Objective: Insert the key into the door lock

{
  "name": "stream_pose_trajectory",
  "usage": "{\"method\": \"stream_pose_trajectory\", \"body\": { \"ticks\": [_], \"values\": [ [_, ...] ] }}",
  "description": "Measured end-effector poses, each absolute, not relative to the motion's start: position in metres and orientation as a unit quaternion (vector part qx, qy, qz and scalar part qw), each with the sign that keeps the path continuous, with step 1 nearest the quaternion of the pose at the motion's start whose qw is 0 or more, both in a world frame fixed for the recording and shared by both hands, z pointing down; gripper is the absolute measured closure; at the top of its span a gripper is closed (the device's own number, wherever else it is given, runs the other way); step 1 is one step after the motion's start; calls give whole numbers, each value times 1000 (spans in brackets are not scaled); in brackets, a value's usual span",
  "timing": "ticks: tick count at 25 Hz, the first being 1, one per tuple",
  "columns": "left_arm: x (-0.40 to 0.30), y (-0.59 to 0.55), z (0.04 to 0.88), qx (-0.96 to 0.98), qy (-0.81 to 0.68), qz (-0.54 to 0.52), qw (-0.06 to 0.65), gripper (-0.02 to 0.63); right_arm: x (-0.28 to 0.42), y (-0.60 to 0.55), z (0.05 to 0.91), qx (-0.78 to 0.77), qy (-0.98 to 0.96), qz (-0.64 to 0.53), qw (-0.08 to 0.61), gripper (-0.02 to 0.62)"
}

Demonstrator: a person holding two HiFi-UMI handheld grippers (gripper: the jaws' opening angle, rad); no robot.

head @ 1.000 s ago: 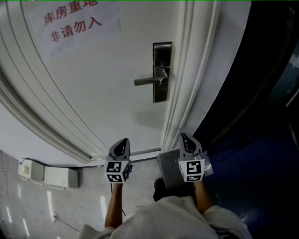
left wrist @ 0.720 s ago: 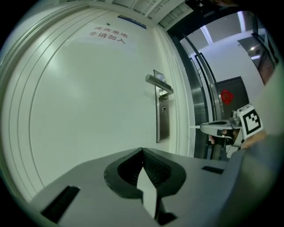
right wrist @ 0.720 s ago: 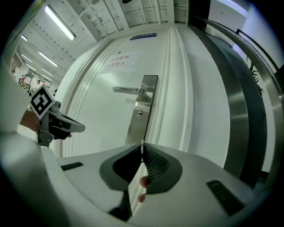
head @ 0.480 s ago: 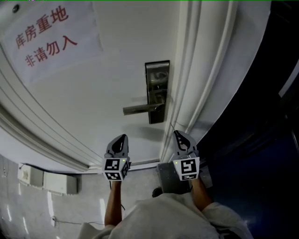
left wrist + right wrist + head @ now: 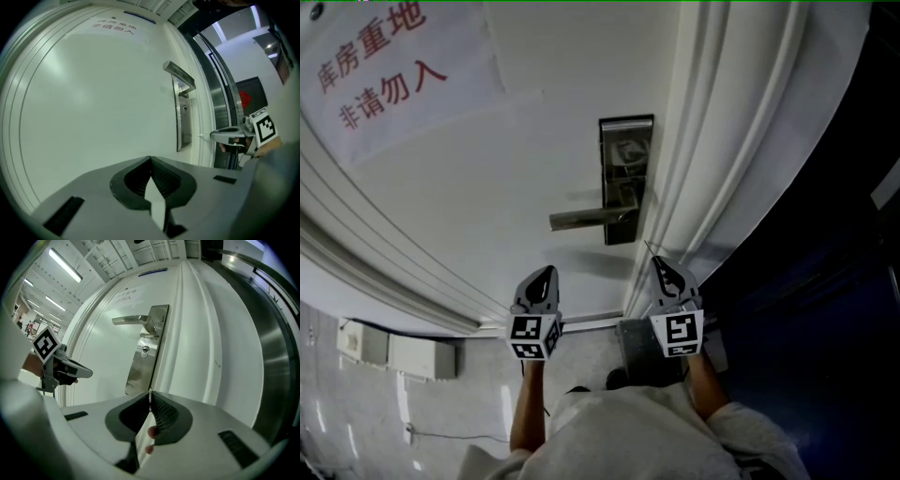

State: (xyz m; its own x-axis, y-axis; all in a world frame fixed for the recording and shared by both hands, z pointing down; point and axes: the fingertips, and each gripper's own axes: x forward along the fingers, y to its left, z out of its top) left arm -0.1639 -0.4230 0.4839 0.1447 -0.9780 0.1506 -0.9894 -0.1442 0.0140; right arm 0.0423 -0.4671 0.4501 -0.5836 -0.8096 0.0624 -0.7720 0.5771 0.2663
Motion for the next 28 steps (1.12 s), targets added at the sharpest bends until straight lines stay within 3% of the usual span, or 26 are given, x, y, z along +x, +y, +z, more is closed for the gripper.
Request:
{"method": "stream_pose_trajectory", "body": {
  "ticks": [28],
  "values": [
    [-192, -409, 467, 789, -612, 43, 38, 589, 22, -452, 391, 504, -843, -172, 83, 566]
  ]
}}
